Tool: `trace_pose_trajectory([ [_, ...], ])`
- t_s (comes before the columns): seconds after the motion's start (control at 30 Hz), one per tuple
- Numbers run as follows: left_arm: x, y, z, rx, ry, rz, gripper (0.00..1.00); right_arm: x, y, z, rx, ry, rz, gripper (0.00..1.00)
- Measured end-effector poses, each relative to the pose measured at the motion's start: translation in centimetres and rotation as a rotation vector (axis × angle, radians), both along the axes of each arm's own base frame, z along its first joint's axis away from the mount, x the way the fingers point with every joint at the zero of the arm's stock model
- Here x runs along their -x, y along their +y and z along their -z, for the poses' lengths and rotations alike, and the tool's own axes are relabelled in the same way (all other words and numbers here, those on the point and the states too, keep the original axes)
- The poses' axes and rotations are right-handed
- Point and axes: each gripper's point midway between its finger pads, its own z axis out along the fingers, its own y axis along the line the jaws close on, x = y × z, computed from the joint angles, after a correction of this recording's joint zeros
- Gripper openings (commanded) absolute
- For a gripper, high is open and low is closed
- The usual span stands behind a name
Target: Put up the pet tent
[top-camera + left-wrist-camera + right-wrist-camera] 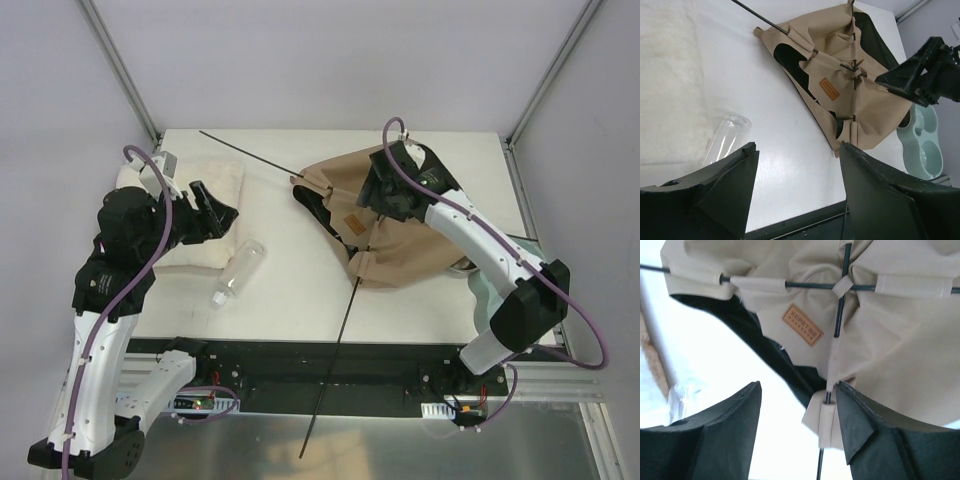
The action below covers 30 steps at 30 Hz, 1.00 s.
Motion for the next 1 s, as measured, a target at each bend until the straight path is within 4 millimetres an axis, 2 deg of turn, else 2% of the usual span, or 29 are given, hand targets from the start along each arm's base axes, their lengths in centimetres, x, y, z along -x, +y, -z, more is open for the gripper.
trace_pose_trajectory([
  [0.13, -0.2, -0.1, 0.2, -0.004, 0.009, 0.005, 0.68, 2.5, 0.4, -1.1, -0.065, 0.033, -0.035, 0.71],
  [0.23, -0.3, -0.2, 0.4, -0.004, 0.016, 0.009, 0.68, 5.7, 1.0, -1.5, -0.106, 0.054, -0.072, 0.72],
  [0.33, -0.3, -0.3, 0.4, -0.002, 0.020, 0.017, 0.68, 8.9, 2.0, -1.0, -0.132, 0.088, -0.120, 0.72],
  [0.4, -0.3, -0.5, 0.4, 0.002, 0.022, 0.025, 0.68, 11.1, 2.7, 0.4, -0.134, 0.137, -0.156, 0.72],
  [0.63, -0.3, -0.6, 0.6, 0.006, 0.024, 0.030, 0.67, 18.7, 3.5, 7.5, -0.055, 0.353, -0.266, 0.70],
  [0.73, -0.3, -0.6, 1.0, 0.011, 0.039, 0.027, 0.67, 21.5, 4.0, 9.3, -0.049, 0.390, -0.310, 0.67],
  [0.83, -0.4, -0.7, 1.6, 0.018, 0.056, 0.022, 0.67, 23.4, 4.7, 10.8, -0.068, 0.394, -0.339, 0.65],
  [1.0, -0.7, -0.8, 1.9, 0.029, 0.078, 0.013, 0.67, 24.2, 6.4, 12.4, -0.115, 0.357, -0.351, 0.60],
])
